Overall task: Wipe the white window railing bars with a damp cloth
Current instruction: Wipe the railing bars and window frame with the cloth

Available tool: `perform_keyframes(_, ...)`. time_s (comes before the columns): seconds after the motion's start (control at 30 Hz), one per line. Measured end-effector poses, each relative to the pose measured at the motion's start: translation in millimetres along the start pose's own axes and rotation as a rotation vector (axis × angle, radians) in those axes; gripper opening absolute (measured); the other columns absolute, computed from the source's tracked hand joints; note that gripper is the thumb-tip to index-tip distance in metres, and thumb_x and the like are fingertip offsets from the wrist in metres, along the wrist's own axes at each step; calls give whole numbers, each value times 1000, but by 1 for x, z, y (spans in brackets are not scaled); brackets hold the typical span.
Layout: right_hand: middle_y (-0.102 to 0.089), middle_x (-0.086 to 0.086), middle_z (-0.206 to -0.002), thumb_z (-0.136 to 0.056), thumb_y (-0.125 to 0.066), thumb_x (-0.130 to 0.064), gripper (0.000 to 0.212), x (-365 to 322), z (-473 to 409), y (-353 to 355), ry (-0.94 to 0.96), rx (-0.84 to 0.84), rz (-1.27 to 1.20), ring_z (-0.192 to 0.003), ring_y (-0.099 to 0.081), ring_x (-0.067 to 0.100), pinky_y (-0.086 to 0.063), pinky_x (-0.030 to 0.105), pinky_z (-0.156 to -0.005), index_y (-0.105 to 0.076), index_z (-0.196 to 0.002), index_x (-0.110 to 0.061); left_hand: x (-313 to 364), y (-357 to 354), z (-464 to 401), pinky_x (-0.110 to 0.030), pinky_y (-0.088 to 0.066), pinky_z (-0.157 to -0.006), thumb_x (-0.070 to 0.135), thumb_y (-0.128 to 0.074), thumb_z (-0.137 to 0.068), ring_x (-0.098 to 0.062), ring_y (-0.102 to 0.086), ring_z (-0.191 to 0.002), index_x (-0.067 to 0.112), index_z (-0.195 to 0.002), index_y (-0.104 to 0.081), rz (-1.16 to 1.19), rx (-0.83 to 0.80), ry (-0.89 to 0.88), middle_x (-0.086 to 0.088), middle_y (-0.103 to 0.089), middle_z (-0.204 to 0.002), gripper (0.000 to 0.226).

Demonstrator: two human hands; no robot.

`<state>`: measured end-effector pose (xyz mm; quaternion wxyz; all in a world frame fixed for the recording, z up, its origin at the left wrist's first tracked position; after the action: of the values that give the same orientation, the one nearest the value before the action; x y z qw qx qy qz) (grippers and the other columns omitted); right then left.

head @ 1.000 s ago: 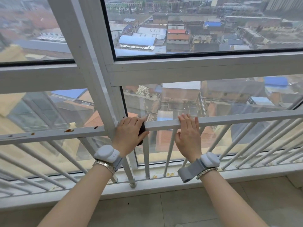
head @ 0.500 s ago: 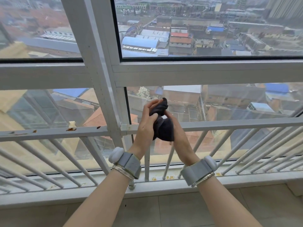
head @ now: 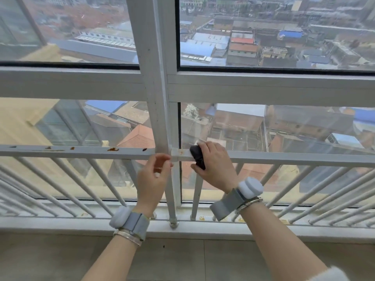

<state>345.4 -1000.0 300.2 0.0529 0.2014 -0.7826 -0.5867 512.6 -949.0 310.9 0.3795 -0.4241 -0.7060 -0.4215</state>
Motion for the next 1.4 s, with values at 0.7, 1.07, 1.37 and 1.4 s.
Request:
perform_keyframes(0.7,-57,10,-116,-72,-62,-29,61,-31,-1,-7,-45,179,60,-107,-52,34,-11,53,-113,-49,-130,-13,-13,0,-44,-49,-24,-111,30,-71,-74,-22,-51,-109,14,-132,-35,-450,-227,-166,3,-56,-111,70)
perform_keyframes(1.07,-47,6,-133,-77,-63,-23,64,3,26,0,-111,225,103,-123,-43,30,-10,51,-114,-42,-137,-25,-15,2,-50,-38,-6,-117,30,-70,-75,-16,-55,-104,13,-129,-33,-461,-274,-252,13,-49,-98,68)
perform_keyframes(1.37,-59,7,-114,-79,-65,-1,45,35,71,42,-375,554,-169,-102,-51,23,-39,23,-91,-58,-122,-11,-20,1,-48,-41,-10,-117,24,-70,-75,-16,-53,-107,13,-134,-32,-437,-268,-265,3,-59,-110,71)
perform_keyframes(1.4,-59,3,-108,-80,-65,-2,41,32,74,47,-405,589,-306,-97,-50,15,-35,13,-85,-58,-120,-11,-22,2,-48,-46,-18,-114,23,-70,-76,-16,-51,-108,14,-135,-32,-415,-290,-261,2,-58,-113,71)
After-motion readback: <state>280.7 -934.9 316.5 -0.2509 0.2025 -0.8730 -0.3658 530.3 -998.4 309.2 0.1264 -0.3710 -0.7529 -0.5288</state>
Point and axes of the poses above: each hand's wrist, its own z-axis away from the middle knuckle, its own y-axis out of the back of the hand, x = y × z, the point moved 8 cm from there along -z, towards the middle knuckle
